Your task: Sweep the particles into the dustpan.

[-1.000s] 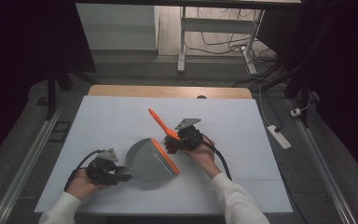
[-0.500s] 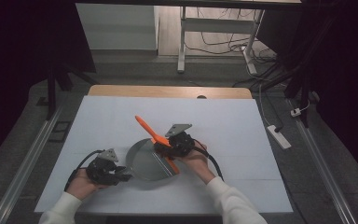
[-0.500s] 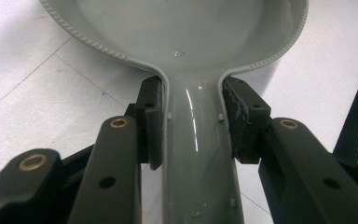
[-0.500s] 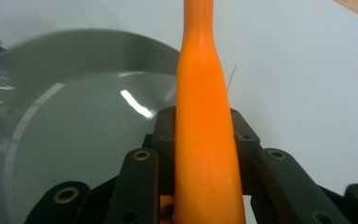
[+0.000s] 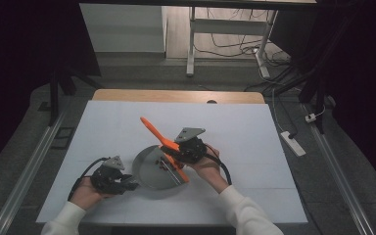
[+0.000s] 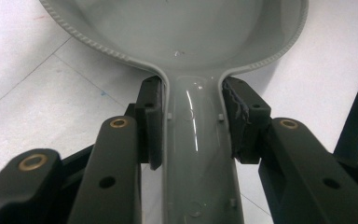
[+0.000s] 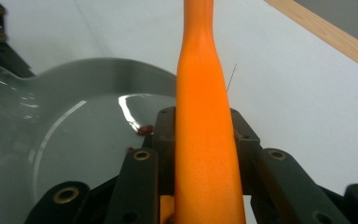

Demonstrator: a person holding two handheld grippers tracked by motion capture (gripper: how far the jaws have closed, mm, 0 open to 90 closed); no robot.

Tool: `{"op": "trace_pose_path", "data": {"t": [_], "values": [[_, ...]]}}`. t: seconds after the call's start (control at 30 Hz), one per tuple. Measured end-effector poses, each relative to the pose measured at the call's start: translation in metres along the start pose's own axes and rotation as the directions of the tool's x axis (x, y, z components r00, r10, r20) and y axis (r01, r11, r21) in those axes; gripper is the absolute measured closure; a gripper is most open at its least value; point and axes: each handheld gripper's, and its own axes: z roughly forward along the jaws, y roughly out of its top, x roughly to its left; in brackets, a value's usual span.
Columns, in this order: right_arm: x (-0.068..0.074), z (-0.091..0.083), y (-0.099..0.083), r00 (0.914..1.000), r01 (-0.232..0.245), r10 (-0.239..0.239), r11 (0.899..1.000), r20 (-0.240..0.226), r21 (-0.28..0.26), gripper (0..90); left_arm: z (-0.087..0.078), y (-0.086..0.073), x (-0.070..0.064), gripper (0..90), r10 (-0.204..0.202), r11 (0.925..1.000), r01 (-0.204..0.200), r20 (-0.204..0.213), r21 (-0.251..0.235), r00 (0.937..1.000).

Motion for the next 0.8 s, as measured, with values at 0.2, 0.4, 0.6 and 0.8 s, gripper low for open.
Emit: {"op": "trace_pose_path", "data": {"t": [0.2,0.4,0.6,0.8], "values": [[-0.019,-0.001,-0.011,0.9974,-0.037,0.036,0.999,0.062,0.024,69.9,0.0,0.0,0.0,61.2,0.0,1.0,0.0,-0.001,0.0,1.0],[-0.035,0.009,-0.024,0.9909,-0.089,0.083,0.994,0.106,0.06,69.9,0.001,0.0,0.0,61.2,-0.003,1.0,0.003,0.002,0.001,1.0],[-0.043,0.02,-0.025,0.9838,-0.121,0.113,0.991,0.139,0.049,69.9,0.002,0.0,0.0,61.3,-0.005,1.0,0.005,0.003,-0.001,1.0],[-0.033,0.029,-0.022,0.9905,-0.09,0.081,0.993,0.111,0.078,69.9,0.001,0.0,0.0,61.3,-0.005,1.0,0.005,0.001,-0.001,1.0]]}}
